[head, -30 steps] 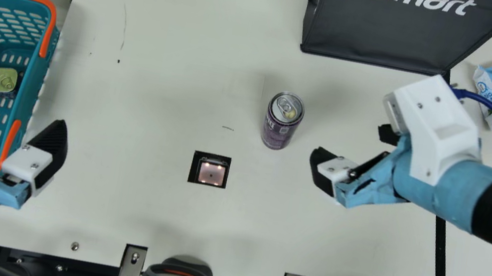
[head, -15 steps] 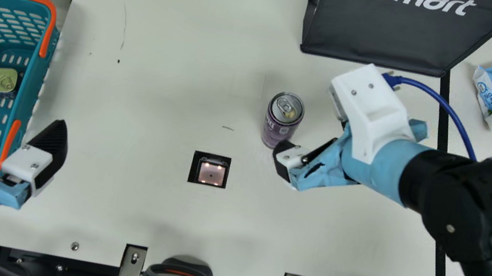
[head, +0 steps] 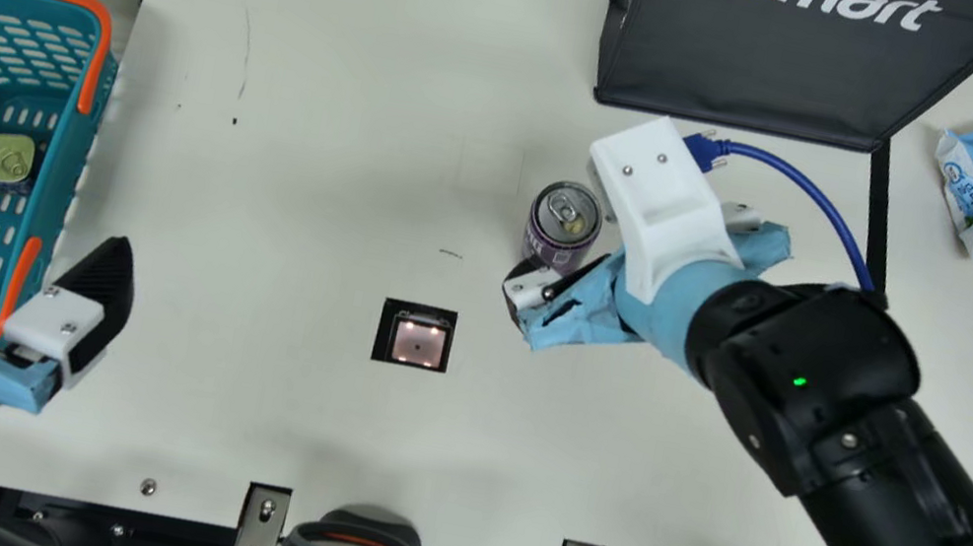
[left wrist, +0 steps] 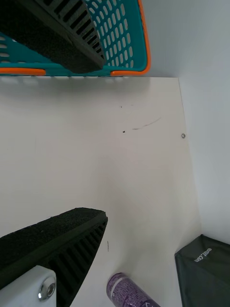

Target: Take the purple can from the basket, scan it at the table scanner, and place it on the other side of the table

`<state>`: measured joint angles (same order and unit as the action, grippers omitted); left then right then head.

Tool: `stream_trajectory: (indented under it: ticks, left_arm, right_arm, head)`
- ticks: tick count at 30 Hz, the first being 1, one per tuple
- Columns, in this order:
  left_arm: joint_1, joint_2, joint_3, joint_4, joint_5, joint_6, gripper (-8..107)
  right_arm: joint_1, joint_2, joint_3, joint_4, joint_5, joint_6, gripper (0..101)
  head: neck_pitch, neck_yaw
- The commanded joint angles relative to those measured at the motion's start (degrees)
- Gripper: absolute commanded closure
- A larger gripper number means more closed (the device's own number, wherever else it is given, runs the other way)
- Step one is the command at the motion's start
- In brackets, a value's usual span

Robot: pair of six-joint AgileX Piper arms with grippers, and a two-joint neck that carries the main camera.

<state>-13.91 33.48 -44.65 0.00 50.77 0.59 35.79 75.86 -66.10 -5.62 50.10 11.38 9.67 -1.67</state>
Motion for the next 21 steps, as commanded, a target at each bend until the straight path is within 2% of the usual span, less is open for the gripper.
stream_trajectory:
  ticks: [1,10,21]
  left_arm:
    - [0.0,0.0,0.0,0.0,0.0,0.0,9]
    - [0.0,0.0,0.0,0.0,0.0,0.0,9]
    - [0.0,0.0,0.0,0.0,0.0,0.0,9]
  right_arm:
    - [0.8,0.7,0.1,-2.2,-1.0,3.3,6]
    - [3.1,4.7,1.0,-7.7,-6.3,11.8,6]
    - [4.1,9.2,2.0,-12.9,-11.2,18.7,6]
  head:
    - [-1.7,0.1]
    - [-1.7,0.1]
    - [-1.7,0.1]
